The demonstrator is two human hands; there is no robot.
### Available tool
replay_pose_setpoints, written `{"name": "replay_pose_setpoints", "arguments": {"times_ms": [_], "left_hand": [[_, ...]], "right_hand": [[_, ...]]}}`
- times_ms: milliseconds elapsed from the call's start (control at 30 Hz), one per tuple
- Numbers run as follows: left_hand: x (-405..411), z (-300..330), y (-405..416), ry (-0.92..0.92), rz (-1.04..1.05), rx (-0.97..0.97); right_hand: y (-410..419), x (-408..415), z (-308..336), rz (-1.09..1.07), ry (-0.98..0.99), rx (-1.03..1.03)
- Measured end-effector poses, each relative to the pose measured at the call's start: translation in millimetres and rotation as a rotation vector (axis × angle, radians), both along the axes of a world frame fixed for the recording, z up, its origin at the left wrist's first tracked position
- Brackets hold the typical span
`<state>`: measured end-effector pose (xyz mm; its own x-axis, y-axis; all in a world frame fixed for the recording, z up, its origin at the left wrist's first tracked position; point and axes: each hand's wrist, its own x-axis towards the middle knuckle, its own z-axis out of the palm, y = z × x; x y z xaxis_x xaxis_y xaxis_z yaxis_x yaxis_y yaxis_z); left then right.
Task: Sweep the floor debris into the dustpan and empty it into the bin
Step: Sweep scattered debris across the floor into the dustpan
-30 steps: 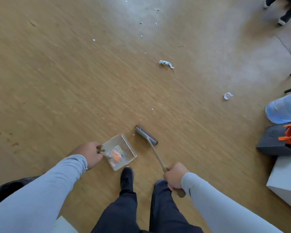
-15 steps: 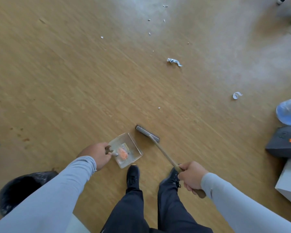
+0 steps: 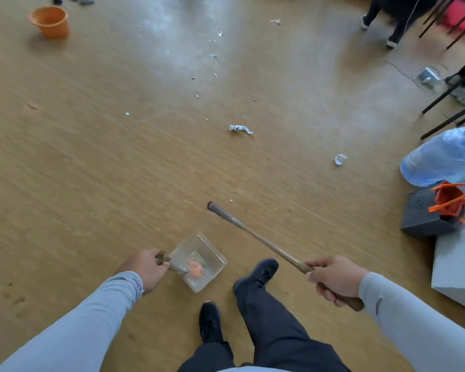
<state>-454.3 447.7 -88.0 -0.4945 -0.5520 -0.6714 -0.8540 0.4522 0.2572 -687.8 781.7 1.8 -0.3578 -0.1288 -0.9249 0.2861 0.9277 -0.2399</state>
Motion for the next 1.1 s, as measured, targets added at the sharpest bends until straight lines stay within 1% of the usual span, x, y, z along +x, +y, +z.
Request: {"name": "replay_pose_setpoints", "arguments": {"times_ms": [200,367,533,667,833,967,1000,1100], "left_hand": [[-93.9,-1.5,-5.7,-0.002,-0.062,-0.026],[-172.8,-11.6,-24.3,-0.024,-0.074,-0.038],[-233.5,-32.8,-39.2,-0.038,-0.058,-0.047],[-254.5,-49.1,-39.9,-0.035,-0.071,-0.057],[-255.1,-50.5,-52.8,-0.033,-0.064,-0.046],[-248.7,-48.6,-64.4,-0.022,-0.072,-0.03],[-246.8,-48.2,-66.2,-0.014,-0.075,-0.018],[-241.5,-45.1,-69.1,0.008,-0.094,-0.003]], "right_hand": [[-6.0,-66.8,-24.8,-0.107,0.135,-0.006],[-22.8,-139.8,-43.5,-0.135,0.153,0.019],[-53.9,-195.9,-64.3,-0.082,0.129,0.06],[-80.3,-207.1,-85.6,0.012,0.101,0.103],[-97.5,-176.7,-102.2,0.211,0.046,0.156],[-96.9,-162.4,-79.3,0.306,-0.047,0.151],[-93.3,-167.0,-68.6,0.277,-0.068,0.143],[-74.9,-178.7,-37.0,0.058,-0.123,0.089]]}}
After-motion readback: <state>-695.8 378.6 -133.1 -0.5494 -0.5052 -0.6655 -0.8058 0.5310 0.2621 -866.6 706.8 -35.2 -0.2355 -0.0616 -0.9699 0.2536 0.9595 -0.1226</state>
